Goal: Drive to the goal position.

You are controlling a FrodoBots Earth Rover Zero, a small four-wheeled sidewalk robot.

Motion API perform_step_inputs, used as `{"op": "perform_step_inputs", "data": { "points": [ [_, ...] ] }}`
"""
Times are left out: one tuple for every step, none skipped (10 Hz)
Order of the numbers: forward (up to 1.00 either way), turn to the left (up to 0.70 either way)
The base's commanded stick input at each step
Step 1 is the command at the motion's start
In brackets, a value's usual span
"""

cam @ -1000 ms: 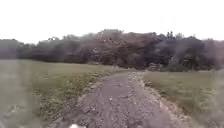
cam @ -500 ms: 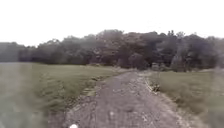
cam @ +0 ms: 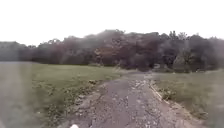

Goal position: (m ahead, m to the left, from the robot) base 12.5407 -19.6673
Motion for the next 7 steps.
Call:
{"op": "perform_step_inputs", "data": {
  "points": [
    [0.85, -0.33],
    [0.85, -0.33],
    [0.85, -0.33],
    [0.85, -0.33],
    [0.85, -0.33],
    [0.85, -0.33],
    [0.85, -0.33]
  ]
}}
